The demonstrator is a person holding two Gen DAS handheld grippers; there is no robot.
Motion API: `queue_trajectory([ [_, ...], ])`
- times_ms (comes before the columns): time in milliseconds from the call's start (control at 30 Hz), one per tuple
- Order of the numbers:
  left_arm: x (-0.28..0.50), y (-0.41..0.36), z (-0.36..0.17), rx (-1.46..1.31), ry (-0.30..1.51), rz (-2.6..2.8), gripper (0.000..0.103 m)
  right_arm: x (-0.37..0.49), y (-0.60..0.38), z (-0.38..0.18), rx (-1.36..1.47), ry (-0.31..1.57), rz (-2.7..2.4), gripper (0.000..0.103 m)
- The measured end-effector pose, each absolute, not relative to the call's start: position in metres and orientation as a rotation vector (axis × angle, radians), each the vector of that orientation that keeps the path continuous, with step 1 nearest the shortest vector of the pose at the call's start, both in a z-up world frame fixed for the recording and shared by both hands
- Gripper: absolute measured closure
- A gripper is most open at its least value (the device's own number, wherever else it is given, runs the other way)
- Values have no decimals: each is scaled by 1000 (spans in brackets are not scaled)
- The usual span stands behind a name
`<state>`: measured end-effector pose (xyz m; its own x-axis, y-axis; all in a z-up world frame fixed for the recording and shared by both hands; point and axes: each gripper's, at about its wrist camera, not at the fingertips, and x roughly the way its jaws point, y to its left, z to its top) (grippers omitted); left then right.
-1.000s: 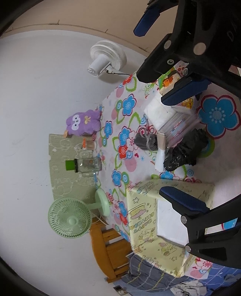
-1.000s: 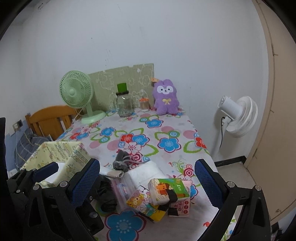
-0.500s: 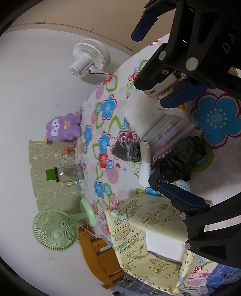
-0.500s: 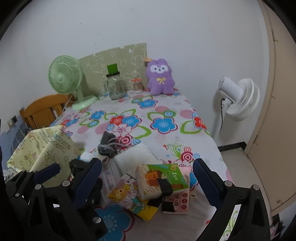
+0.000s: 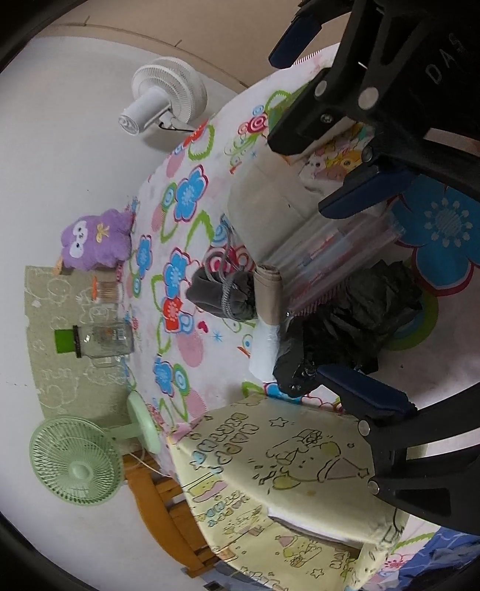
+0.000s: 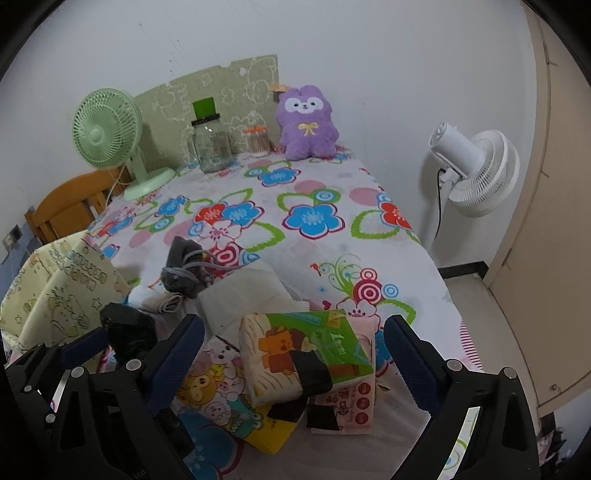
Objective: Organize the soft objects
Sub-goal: 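Move the left tool toward the black wrapped bundle while the right tool approaches the green printed package, then close the left tool on the black wrapped bundle while the right tool grasps the green printed package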
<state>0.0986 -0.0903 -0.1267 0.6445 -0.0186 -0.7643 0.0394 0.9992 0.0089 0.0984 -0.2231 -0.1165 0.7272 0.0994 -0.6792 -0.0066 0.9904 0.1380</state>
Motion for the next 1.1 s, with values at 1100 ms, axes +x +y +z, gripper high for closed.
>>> queue_trajectory([
  [1100,95,-73,-140,-25,934,21,47,108,-199,-115,104,774,90,29],
])
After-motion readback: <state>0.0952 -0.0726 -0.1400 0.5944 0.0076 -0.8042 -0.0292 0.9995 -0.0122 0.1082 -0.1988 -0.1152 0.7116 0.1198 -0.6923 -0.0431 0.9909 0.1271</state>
